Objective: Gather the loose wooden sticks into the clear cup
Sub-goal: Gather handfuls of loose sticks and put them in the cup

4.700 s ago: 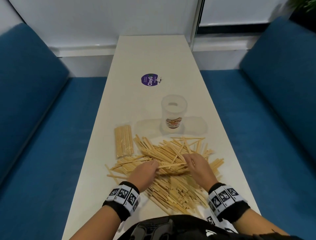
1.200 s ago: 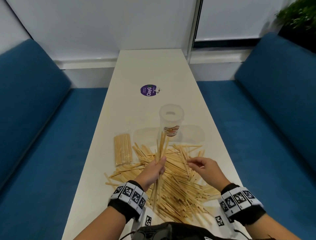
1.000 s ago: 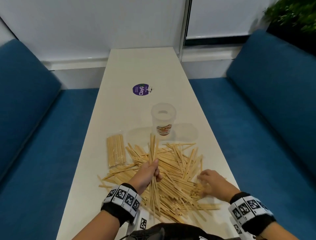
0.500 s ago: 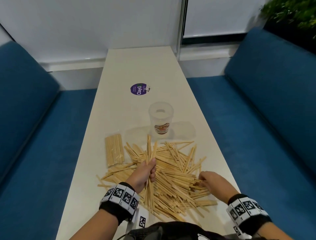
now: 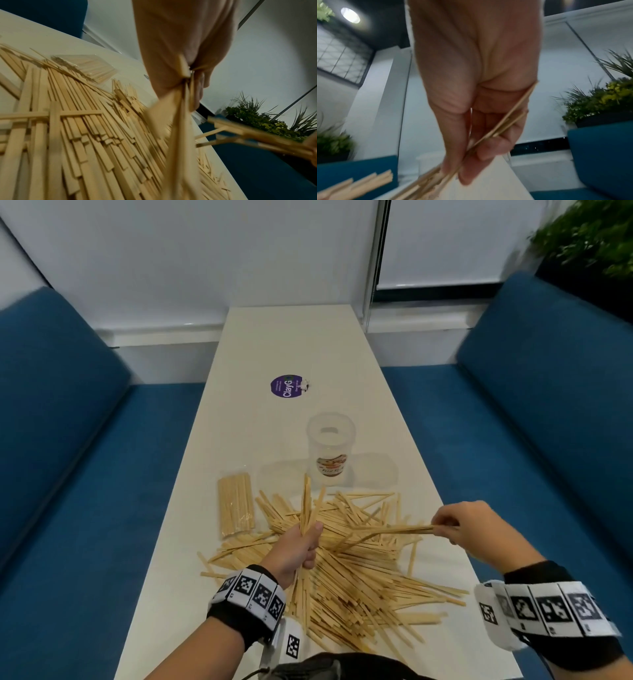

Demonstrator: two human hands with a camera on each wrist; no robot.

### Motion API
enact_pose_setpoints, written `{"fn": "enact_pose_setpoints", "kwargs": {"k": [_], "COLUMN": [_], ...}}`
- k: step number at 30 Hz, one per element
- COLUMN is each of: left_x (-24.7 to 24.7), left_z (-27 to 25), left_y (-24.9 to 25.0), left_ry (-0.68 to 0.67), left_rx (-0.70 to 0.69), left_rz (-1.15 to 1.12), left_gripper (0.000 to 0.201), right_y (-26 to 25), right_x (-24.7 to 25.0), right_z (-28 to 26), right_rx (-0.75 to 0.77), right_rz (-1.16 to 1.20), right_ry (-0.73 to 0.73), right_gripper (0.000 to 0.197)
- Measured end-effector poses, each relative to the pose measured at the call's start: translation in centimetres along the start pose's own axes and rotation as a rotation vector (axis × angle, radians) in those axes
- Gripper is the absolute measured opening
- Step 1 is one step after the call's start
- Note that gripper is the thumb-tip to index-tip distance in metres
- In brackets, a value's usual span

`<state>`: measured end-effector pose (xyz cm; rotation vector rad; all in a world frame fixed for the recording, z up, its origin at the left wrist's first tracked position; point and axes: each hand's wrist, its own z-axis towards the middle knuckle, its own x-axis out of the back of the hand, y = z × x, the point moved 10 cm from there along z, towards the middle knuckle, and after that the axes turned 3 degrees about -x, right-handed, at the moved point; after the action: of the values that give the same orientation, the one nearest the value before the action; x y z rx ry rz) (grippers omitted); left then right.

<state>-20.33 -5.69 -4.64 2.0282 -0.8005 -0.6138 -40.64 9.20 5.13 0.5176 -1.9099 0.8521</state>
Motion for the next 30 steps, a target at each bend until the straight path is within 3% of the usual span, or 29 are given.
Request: {"fn": "enact_pose_setpoints", "kwargs": {"k": [5,8,11,16,20,23,27,30], "left_x": [-0.4,-0.8,-1.1,0.6,2.8,4.2,5.0,4.6], "left_z": [0.0,-0.2,-0.3,-0.5,-0.7,-1.0,-1.3,-2.2], "left_y": [1.0,1.9,3.1,4.6,5.0,6.4,8.4,10.5], "left_ry": [0.005,0.004,0.02,0.243,0.409,0.488,0.534,0.57], "left_rx": [-0.038,-0.063,-0.103,-0.126,-0.136,-0.206,-0.277,-0.4], "left_rz": [-0.014,-0.061,-0.146,-0.153,-0.161,-0.169,-0.203,-0.168], "left_gripper": [0.021,0.026,0.048,0.076,0.08,0.068,0.062,0.048], "right_y": [-2.7,-5.0,-8.2,-12.8,-14.4,-13.0,-11.3,-12.6], "right_x": [0.2,-2.8,-6.0,-8.1,-8.3,-9.7,-14.2,-14.9], "right_z": [-0.2,0.4,0.8,1.2,1.3,1.9,1.6,1.4], "right_rx": [-0.005,-0.016,-0.015,0.056,0.074,-0.039,-0.388,-0.499], "right_rz": [0.411,0.659,0.824,1.008,1.075,1.023,1.26,1.534], "right_ry": [0.104,0.026,-0.087,-0.182,-0.165,-0.154,-0.453,-0.615], "right_gripper": [0.004,0.003,0.002,0.006,0.009,0.019,0.052,0.056]}}
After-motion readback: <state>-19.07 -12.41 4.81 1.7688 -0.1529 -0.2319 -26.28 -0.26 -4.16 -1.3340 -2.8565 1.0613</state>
